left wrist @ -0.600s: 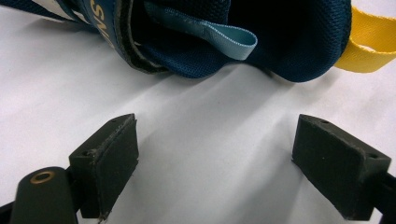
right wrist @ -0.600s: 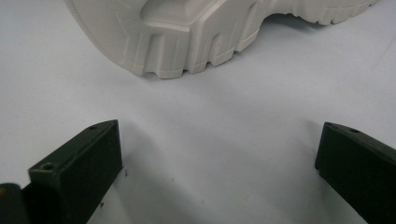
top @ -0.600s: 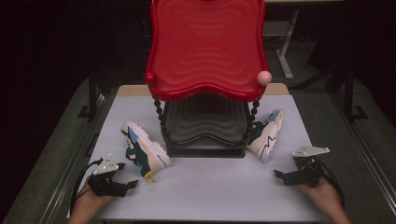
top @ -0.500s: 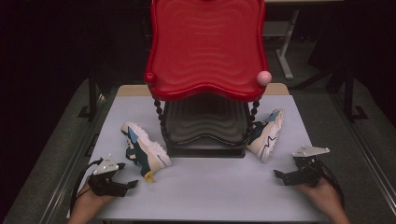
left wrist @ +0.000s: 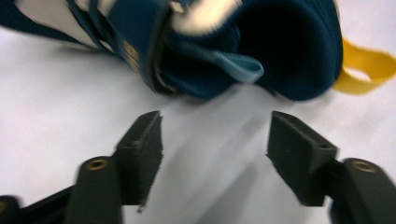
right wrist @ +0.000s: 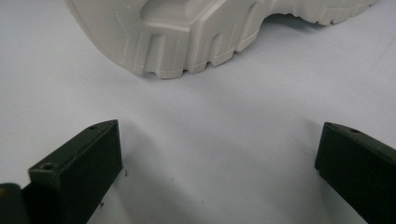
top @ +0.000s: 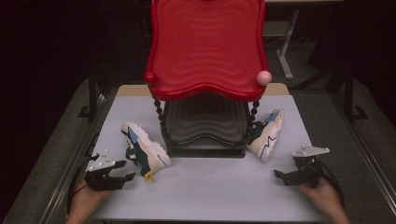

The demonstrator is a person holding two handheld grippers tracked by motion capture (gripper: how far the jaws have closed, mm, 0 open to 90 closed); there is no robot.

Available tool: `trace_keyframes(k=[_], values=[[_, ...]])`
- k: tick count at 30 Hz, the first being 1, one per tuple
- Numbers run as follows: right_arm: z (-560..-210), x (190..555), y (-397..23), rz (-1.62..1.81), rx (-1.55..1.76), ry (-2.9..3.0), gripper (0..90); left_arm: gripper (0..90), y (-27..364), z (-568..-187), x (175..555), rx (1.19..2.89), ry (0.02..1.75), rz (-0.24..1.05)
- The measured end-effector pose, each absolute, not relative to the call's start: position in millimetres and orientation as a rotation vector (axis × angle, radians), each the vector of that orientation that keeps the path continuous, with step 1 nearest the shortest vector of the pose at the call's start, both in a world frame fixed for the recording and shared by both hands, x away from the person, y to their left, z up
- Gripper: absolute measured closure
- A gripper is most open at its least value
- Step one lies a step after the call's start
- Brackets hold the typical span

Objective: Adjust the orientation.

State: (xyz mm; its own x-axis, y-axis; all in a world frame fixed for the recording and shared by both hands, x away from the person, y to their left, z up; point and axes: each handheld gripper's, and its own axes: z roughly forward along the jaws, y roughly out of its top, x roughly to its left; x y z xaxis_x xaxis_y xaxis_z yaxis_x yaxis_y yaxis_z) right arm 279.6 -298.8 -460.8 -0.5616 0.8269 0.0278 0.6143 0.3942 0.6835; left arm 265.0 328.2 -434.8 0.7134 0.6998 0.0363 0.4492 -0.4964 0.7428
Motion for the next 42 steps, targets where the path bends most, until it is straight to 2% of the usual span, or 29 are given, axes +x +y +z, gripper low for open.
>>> trace_keyframes(k=[7,15,23,42], values=[[-461,280,-299,0.944,1.255,2.341,0.0,44.7,333,-430,277,2.179,0.882,0.518],[-461,280,-299,0.945,1.255,2.341,0.0,52.9,336,-433,295,2.122,0.852,0.507],[-461,280,-299,0.945,1.255,2.341,0.0,71.0,337,-432,298,2.081,0.818,0.456],[-461,280,-299,0.945,1.256,2.34,0.0,72.3,354,-415,262,2.062,0.813,0.373]])
